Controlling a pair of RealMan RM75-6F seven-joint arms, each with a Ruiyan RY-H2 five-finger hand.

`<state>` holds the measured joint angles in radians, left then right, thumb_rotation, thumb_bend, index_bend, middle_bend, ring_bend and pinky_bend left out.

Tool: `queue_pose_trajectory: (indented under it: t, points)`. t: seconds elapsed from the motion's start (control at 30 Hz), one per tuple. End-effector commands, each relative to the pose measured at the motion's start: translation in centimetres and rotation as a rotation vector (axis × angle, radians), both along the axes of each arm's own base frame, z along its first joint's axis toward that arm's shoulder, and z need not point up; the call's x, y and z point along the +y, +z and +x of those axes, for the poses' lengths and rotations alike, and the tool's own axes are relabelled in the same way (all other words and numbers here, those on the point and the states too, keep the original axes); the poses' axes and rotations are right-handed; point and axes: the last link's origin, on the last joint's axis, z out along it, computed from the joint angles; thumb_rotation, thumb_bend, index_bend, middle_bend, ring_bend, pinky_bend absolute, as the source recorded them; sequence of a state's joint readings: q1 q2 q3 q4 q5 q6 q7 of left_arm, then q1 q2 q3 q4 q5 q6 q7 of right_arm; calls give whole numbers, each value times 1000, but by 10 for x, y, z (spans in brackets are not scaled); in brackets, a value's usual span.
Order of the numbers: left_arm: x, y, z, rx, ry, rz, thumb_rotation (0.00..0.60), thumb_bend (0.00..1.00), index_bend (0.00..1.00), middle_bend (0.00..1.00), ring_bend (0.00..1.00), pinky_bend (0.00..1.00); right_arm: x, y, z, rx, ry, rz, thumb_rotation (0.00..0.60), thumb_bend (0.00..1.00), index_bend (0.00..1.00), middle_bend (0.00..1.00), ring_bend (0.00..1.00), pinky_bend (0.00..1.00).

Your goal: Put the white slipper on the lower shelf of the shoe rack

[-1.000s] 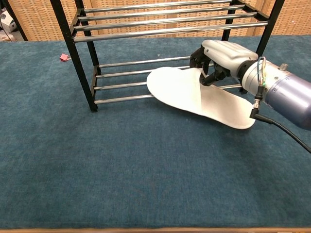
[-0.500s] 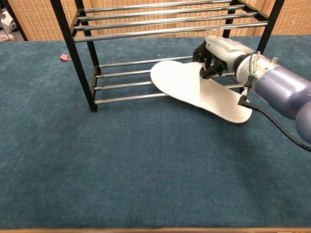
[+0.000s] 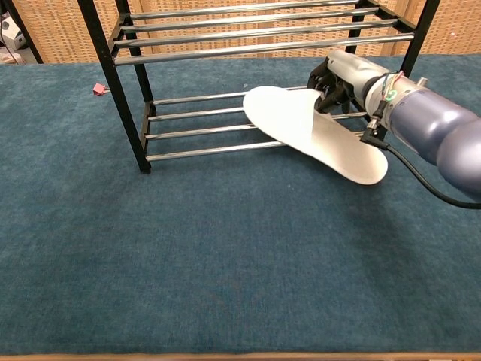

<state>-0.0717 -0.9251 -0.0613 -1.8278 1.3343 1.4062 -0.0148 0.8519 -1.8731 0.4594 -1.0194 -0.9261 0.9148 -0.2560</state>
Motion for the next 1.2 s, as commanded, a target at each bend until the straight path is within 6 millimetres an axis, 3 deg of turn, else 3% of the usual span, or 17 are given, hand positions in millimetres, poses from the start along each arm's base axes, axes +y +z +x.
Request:
queue_pose_trajectory:
  t: [0.03, 0.6, 1.2]
  points:
    - [0, 0, 0, -2, 0, -1, 600, 0, 0, 0, 0, 0, -4, -1, 3, -20, -18, 1, 600, 614, 559, 576, 472, 624]
    - [2, 4, -2, -21, 7, -6, 600, 0, 0, 0, 0, 0, -27, 3, 9, -102, -90, -60, 600, 615, 559, 579, 472, 624]
    - [3, 3, -2, -15, 10, -7, 600, 0, 0, 0, 0, 0, -41, 2, -3, -76, -177, -95, 600, 615, 559, 580, 472, 624]
